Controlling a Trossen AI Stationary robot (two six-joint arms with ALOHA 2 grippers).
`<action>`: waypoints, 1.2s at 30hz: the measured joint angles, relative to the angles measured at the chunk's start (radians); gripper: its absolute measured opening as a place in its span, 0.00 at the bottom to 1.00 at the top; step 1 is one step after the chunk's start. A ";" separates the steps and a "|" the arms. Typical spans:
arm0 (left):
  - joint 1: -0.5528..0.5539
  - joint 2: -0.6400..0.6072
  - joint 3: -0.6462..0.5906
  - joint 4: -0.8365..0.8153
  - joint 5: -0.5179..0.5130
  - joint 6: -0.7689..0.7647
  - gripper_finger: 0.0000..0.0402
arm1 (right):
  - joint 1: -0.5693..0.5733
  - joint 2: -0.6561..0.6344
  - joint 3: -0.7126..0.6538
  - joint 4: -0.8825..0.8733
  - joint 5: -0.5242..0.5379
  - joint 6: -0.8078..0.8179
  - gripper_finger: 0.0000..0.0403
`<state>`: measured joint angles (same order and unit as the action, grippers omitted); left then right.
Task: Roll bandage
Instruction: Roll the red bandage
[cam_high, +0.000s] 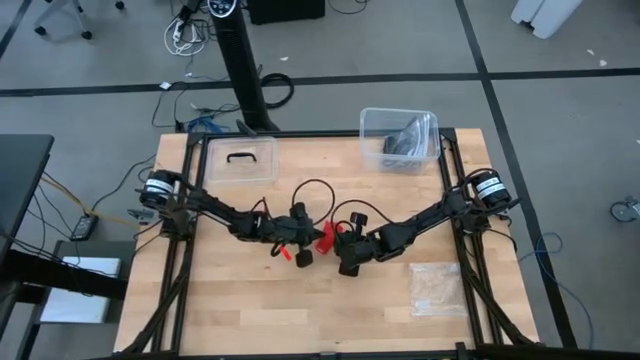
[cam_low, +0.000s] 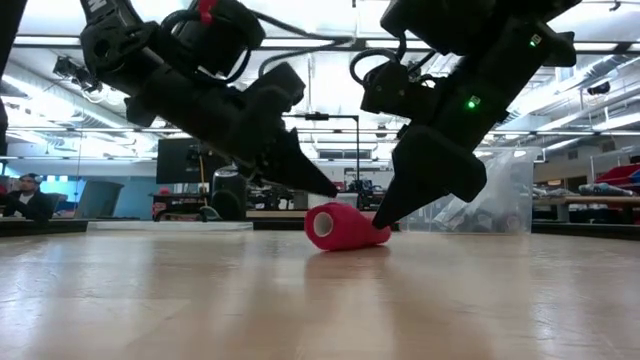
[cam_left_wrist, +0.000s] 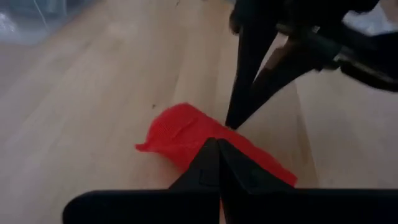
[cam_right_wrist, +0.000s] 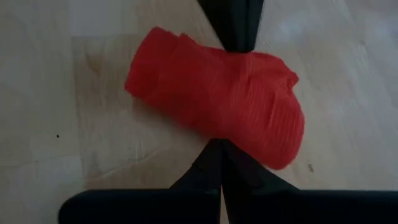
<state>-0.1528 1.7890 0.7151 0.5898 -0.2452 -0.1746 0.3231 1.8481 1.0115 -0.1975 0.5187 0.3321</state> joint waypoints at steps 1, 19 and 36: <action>0.000 -0.007 0.000 -0.001 -0.003 0.009 0.00 | 0.001 0.000 0.000 0.005 0.000 0.000 0.00; 0.126 0.090 0.004 0.069 0.144 -0.016 0.00 | -0.042 -0.002 0.000 0.199 0.000 -0.073 0.00; 0.124 0.133 0.004 0.078 0.155 -0.040 0.00 | -0.025 -0.004 -0.031 0.282 -0.022 -0.083 0.00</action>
<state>-0.0288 1.9217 0.7193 0.6675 -0.0903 -0.2146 0.2977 1.8443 0.9808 0.0850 0.4963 0.2489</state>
